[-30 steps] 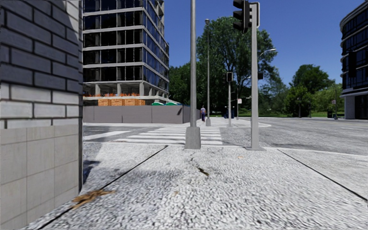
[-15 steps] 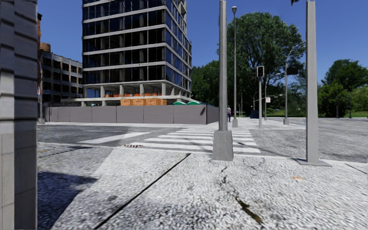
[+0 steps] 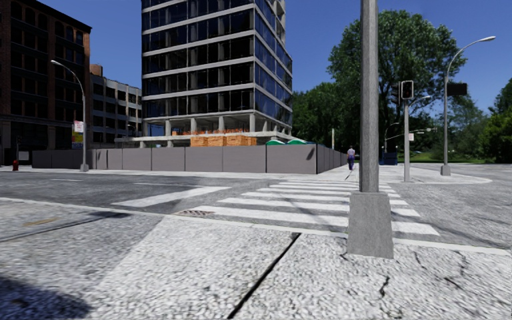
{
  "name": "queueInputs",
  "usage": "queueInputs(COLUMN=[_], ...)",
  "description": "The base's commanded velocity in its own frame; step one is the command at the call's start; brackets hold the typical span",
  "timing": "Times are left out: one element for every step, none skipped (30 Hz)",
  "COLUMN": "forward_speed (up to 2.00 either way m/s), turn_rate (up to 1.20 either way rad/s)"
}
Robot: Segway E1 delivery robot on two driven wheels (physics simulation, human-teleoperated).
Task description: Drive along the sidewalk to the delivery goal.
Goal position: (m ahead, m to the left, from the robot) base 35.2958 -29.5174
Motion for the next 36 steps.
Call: queueInputs(forward_speed=[2.0,2.0,2.0,2.0,2.0,2.0,2.0,2.0,2.0,2.0,2.0,2.0,2.0,2.0,2.0,2.0,2.0,2.0,2.0,2.0,2.0,2.0,2.0,2.0,2.0,2.0,2.0,2.0,2.0,2.0,2.0,2.0,2.0,2.0,2.0,2.0], turn_rate=[0.0,0.0,0.0,0.0,0.0,0.0,0.0,0.0,0.0,0.0,0.0,0.0,0.0,0.0,0.0,0.0,-0.01,-0.18,-0.3,-0.3,-0.35,-0.37,-0.37,-0.37,-0.37,-0.37,-0.37,-0.37,-0.37,-0.37,-0.37,-0.37,-0.37,-0.37,-0.37,-0.37])
